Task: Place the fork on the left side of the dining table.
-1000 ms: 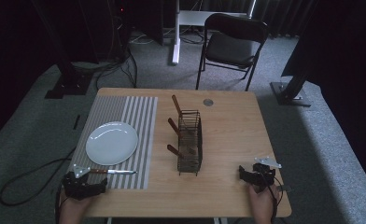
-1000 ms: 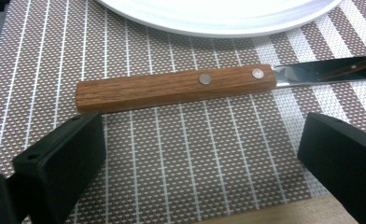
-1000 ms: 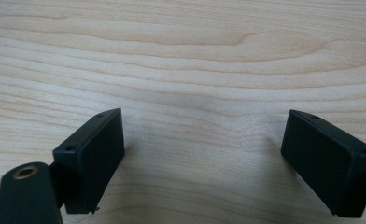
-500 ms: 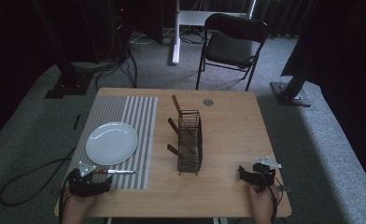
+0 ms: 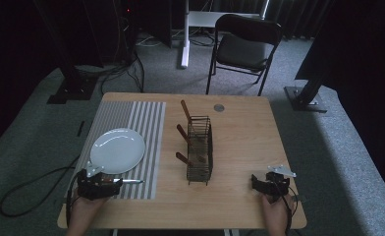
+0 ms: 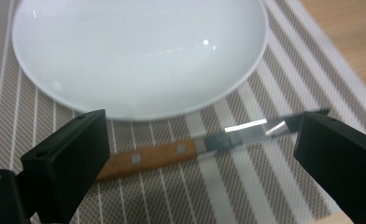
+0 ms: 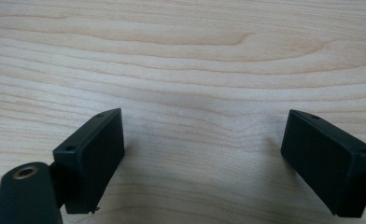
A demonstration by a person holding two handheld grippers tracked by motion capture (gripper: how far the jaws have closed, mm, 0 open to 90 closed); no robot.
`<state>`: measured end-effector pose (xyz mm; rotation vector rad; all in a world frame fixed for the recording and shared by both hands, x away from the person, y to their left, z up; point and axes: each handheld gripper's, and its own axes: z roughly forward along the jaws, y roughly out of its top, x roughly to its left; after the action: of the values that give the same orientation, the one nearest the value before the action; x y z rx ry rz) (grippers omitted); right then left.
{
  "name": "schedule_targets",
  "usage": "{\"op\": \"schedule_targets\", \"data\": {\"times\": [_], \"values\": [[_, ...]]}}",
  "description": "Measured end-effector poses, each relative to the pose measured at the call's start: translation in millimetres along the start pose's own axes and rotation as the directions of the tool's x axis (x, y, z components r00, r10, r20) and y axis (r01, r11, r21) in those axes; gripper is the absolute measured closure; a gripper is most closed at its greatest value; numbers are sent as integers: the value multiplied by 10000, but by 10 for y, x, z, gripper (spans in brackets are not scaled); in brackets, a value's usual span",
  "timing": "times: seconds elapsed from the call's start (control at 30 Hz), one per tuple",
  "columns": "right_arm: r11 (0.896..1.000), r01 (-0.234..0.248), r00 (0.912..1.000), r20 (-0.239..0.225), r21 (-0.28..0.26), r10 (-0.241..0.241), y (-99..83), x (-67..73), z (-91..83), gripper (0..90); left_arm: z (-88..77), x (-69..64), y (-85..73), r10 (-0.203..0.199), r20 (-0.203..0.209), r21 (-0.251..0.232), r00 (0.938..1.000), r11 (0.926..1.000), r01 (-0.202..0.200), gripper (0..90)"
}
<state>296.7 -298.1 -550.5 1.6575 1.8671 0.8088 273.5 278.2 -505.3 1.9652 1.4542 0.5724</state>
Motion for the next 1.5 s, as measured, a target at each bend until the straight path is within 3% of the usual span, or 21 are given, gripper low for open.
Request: {"op": "schedule_targets", "data": {"times": [0.53,0.73,1.07,1.27,1.5], "values": [[10000,10,10000,-3,-8,-10,-1,-1,1,130,41,-114,409,473,283,-175,9985,9987,-468,35],[10000,8,10000,-4,-7,-8,-1,-1,1,129,52,-141,553,447,672,-454,9967,9981,-417,35],[10000,8,10000,-2,-7,-8,-1,-1,1,130,85,-240,772,684,724,-552,9950,9964,-645,36],[10000,9,10000,0,-7,-9,-1,-1,1,130,88,-305,897,539,1047,-674,9930,9966,-469,35],[10000,6,10000,1,-6,-6,-1,0,1,130,106,-378,1040,735,1146,-670,9907,9956,-661,35]]}}
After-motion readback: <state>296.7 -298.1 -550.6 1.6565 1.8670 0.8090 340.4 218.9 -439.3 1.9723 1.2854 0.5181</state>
